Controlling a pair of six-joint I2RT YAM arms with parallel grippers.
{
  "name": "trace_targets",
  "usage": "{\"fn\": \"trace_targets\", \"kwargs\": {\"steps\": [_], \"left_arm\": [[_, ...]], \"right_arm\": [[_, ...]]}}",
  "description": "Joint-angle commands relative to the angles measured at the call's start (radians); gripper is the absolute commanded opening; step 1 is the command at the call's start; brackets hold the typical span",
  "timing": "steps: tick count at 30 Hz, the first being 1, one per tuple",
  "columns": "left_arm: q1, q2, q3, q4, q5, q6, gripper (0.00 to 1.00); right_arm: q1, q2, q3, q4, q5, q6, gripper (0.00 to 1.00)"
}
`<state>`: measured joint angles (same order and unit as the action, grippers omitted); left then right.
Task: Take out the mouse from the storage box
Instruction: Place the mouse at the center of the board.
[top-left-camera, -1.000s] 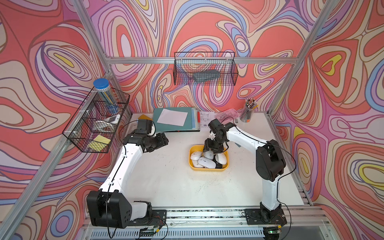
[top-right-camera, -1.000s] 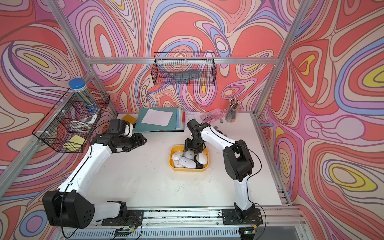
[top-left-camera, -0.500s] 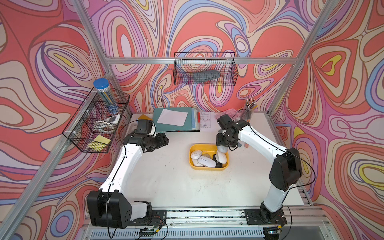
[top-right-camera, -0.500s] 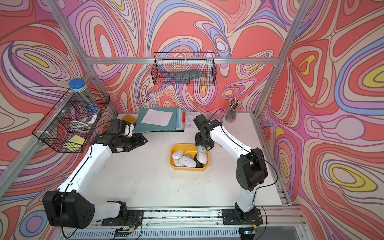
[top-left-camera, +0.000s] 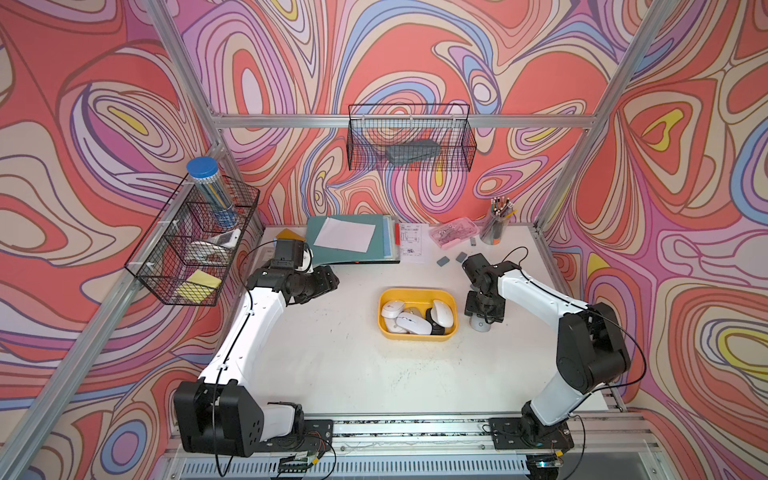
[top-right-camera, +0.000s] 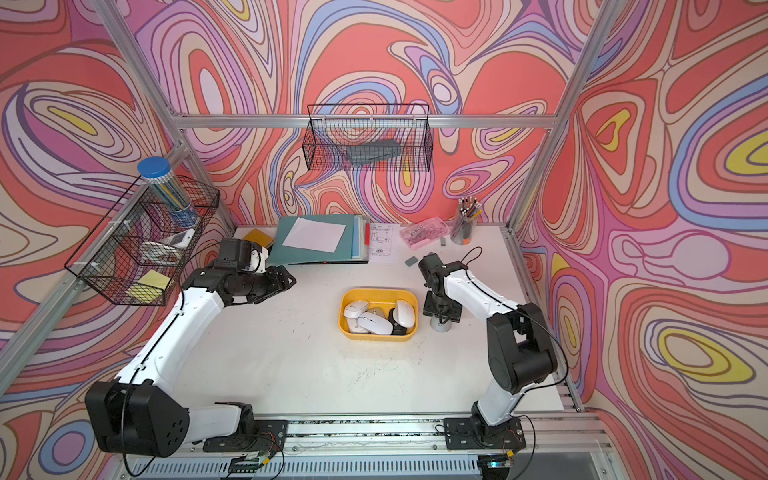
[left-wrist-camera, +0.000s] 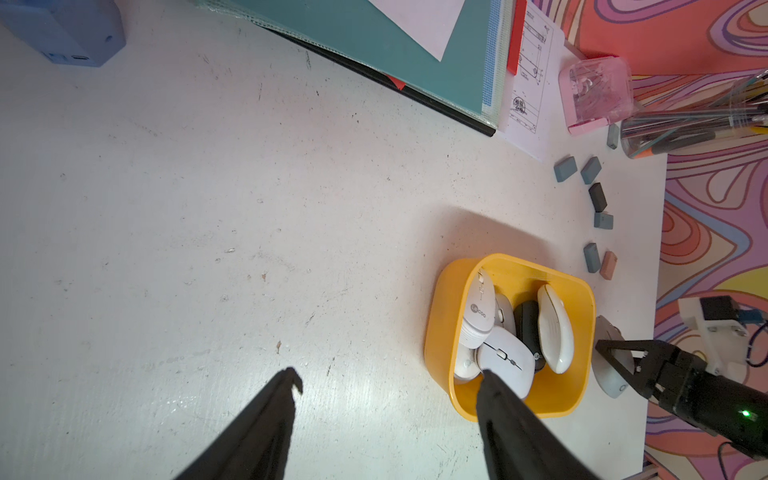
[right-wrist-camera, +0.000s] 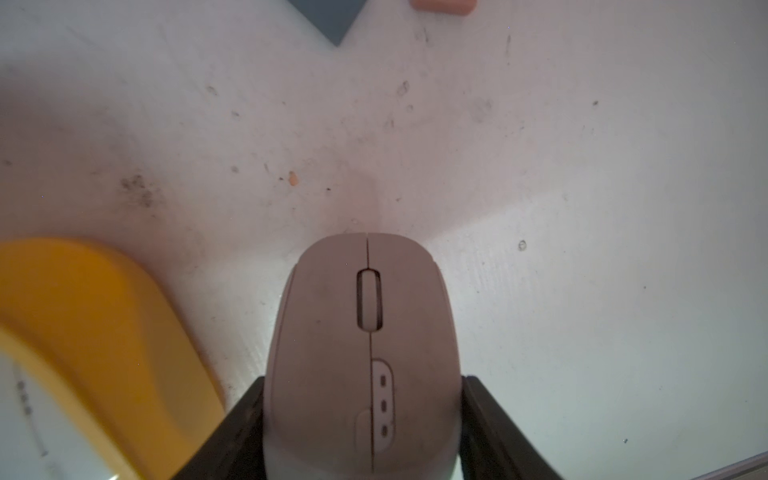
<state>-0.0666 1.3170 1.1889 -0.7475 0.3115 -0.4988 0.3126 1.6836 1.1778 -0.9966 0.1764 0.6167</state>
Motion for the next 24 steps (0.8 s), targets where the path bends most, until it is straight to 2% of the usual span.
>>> {"fn": "trace_targets", "kwargs": {"steps": [1, 6, 11, 16, 20, 24], "left_arm": [[0.004, -0.008, -0.009, 0.011, 0.008, -0.004, 0.73], [0.004, -0.006, -0.012, 0.013, 0.014, -0.006, 0.73], [0.004, -0.008, -0.011, 0.013, 0.003, -0.005, 0.73], [0.004, -0.01, -0.015, 0.022, 0.02, -0.009, 0.73], [0.004, -0.006, -0.012, 0.019, 0.028, -0.007, 0.74], [0.004, -0.01, -0.014, 0.018, 0.022, -0.007, 0.74]], "right_arm": [[-0.021, 0.011, -0.026, 0.058, 0.0, 0.019, 0.45], [-0.024, 0.057, -0.042, 0.079, -0.038, 0.022, 0.47], [-0.026, 0.115, -0.024, 0.048, -0.064, 0.004, 0.55], [-0.026, 0.12, -0.027, 0.023, -0.06, -0.003, 0.72], [-0.026, 0.094, -0.006, -0.003, -0.046, -0.008, 0.82], [-0.016, -0.034, 0.059, -0.039, -0.015, -0.004, 0.82]]}}
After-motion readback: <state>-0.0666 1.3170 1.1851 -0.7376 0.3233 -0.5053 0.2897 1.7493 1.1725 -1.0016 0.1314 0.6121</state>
